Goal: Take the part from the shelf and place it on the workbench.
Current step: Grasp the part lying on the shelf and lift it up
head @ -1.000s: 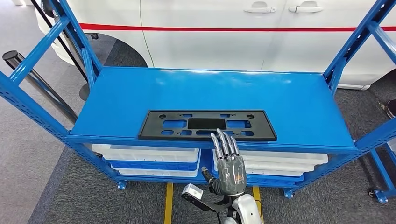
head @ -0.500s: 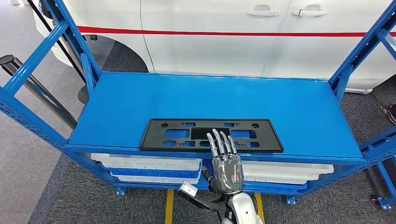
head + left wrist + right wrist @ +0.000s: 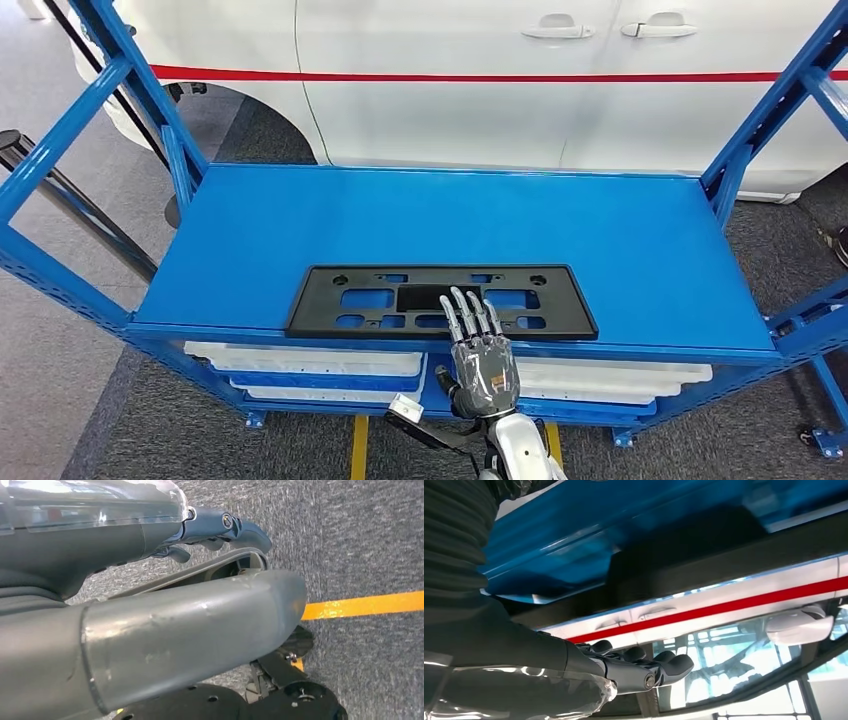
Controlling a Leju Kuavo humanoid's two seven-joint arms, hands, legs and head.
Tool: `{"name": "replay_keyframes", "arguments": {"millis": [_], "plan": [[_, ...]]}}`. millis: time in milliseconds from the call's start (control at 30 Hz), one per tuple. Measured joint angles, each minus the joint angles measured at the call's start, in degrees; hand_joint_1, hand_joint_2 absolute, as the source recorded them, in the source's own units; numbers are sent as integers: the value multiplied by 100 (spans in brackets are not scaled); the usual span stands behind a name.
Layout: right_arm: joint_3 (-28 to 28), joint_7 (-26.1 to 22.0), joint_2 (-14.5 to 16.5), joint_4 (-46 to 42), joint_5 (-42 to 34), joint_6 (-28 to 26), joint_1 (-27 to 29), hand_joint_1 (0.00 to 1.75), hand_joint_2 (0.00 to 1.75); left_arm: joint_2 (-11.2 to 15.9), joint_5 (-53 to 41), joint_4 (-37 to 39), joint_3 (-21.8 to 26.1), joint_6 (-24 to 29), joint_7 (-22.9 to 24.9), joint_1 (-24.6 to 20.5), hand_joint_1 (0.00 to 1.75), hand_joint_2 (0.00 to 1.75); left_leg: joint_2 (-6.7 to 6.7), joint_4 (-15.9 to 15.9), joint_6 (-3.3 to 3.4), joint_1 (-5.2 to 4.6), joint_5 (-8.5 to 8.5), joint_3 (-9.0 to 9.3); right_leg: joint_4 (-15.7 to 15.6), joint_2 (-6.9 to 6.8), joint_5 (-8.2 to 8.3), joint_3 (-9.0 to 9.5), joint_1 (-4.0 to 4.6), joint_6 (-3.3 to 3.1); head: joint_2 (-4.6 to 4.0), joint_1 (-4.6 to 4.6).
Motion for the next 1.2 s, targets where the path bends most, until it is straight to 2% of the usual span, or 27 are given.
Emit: {"name": "replay_keyframes", "arguments": {"millis": [67, 133, 167, 200, 233, 300, 367, 433, 500, 533, 600, 633, 667, 700, 733, 800, 867, 900, 967, 1033, 1100, 1167, 1200], "plan": [[1, -48, 6, 7, -68, 0, -15, 0, 175, 1, -10, 0, 4, -3, 2, -1, 0, 0, 5, 437, -55, 11, -267, -193, -28, -16, 2, 31, -19, -59, 0, -1], [1, -85, 11, 26, -112, 0, -22, 0, 175, 1, -23, 0, 5, -8, 2, 4, 0, 0, 7, 1229, -85, 14, -619, -583, -26, -28, -12, 38, -9, -92, 0, -1], [1, -92, 11, 41, -124, 0, -21, 0, 175, 2, -27, 0, 6, -10, 4, 11, 0, 0, 7, 1519, -89, 14, -689, -740, -25, -30, -18, 44, -2, -100, 0, -1], [1, -94, 11, 55, -130, 0, -20, 0, 175, 2, -31, 0, 6, -11, 6, 17, 0, 0, 7, 1616, -84, 13, -653, -807, -24, -28, -25, 53, 4, -106, 0, -1], [1, -96, 11, 65, -133, 0, -20, 0, 175, 3, -33, 0, 7, -11, 8, 22, 0, 0, 7, 1481, -70, 13, -507, -762, -23, -23, -33, 68, 9, -105, 0, -1], [1, -102, 14, 73, -135, 0, -22, 0, 175, 6, -36, 0, 7, -11, 9, 20, 0, 0, 7, 714, -15, 6, -81, -424, -24, -15, -56, 111, 14, -88, 0, -1], [0, -128, 22, 73, -156, 0, -28, 0, 175, 8, -48, -1, 9, -13, 9, 8, 0, 0, 6, 99, 46, -23, 136, -141, -17, -13, -78, 132, 33, -42, 0, 0], [-1, -186, 34, 73, -205, 0, -30, 0, 175, 8, -65, -2, 14, -19, 10, 4, 0, 0, 2, -14, 85, -54, 131, -89, -22, -12, -83, 133, 41, 13, 0, 1], [-5, -250, 51, 68, -273, -2, -30, 0, 175, 4, -77, -1, 22, -28, 11, 12, 0, 0, 5, -60, 144, -27, 162, -67, -4, -13, -112, 134, 39, 74, 0, 1], [-9, -285, 56, 66, -312, -3, -34, 0, 175, 3, -81, 0, 29, -32, 12, 15, 0, 0, 10, -89, 182, -12, 179, -54, 93, -14, -188, 99, 37, 103, 0, 1], [-23, -367, 60, 64, -383, -4, -34, 0, 175, 3, -98, 0, 43, -37, 14, 14, 0, 0, 20, -122, 238, -1, 196, -43, 611, -16, -499, -133, 22, 143, 0, 3], [-30, -407, 60, 64, -413, -4, -28, 0, 175, 3, -106, 0, 50, -40, 15, 12, 0, 0, 20, -119, 253, -4, 194, -47, 1000, -16, -685, -324, 15, 155, 0, 2], [-37, -443, 60, 64, -442, -4, -18, 0, 175, 3, -115, 0, 56, -44, 16, 12, 0, 0, 20, -117, 257, -8, 190, -49, 1336, -16, -805, -497, 10, 164, 0, 2], [-43, -471, 60, 64, -471, -4, -11, 0, 175, 3, -121, 0, 62, -48, 17, 13, 0, 0, 19, -114, 259, -11, 185, -47, 1510, -17, -816, -597, 9, 168, 0, 2], [-46, -492, 60, 64, -502, -4, -9, 0, 175, 3, -129, 0, 71, -52, 18, 13, 0, 0, 17, -109, 256, -13, 178, -40, 1491, -17, -721, -603, 9, 165, 0, 3], [-50, -509, 60, 51, -553, -4, -19, 0, 175, 3, -162, 0, 91, -62, 19, 14, 0, 0, 10, -95, 236, -13, 154, -14, 803, -18, -290, -292, 12, 127, 0, 3], [-52, -507, 64, 34, -592, -4, -42, 0, 175, 0, -214, 0, 109, -70, 10, 12, 0, 0, 4, -62, 196, -30, 122, -15, 143, -18, -41, 6, 37, 73, 1, 2], [-58, -502, 70, 31, -613, -4, -51, 0, 175, -1, -243, 0, 118, -70, 1, 10, 0, 0, 3, -52, 170, -36, 111, -23, 12, -16, -25, 58, 50, 52, 1, 2], [-88, -475, 85, 30, -644, -4, -64, 0, 175, -1, -309, 0, 133, -70, -20, 7, 0, 0, 3, -55, 107, -31, 108, -23, -19, -7, -37, 61, 70, 12, 1, 2], [-129, -409, 99, 35, -642, -4, -99, 0, 175, 9, -388, 0, 138, -69, -32, 3, 0, 0, 6, 10, 39, -13, 41, -44, -56, -10, -18, 83, 49, -50, 1, 1], [-184, -289, 108, 85, -577, -4, -202, 0, 175, 19, -482, 0, 138, -70, -38, -4, 0, 0, 9, 442, -19, 4, -226, -241, -88, -19, 1, 97, 19, -105, 0, 0], [-266, -151, 97, 212, -494, -4, -345, 0, 175, 21, -568, 0, 138, -77, -41, -11, 0, 0, 10, 1208, -62, 16, -569, -619, -83, -23, 0, 89, 25, -127, 0, 0], [-308, -102, 86, 288, -465, -4, -407, 0, 175, 23, -594, 0, 138, -80, -42, -11, 0, 0, 10, 1490, -72, 19, -640, -766, -77, -24, -3, 87, 29, -130, 1, 1]]}}
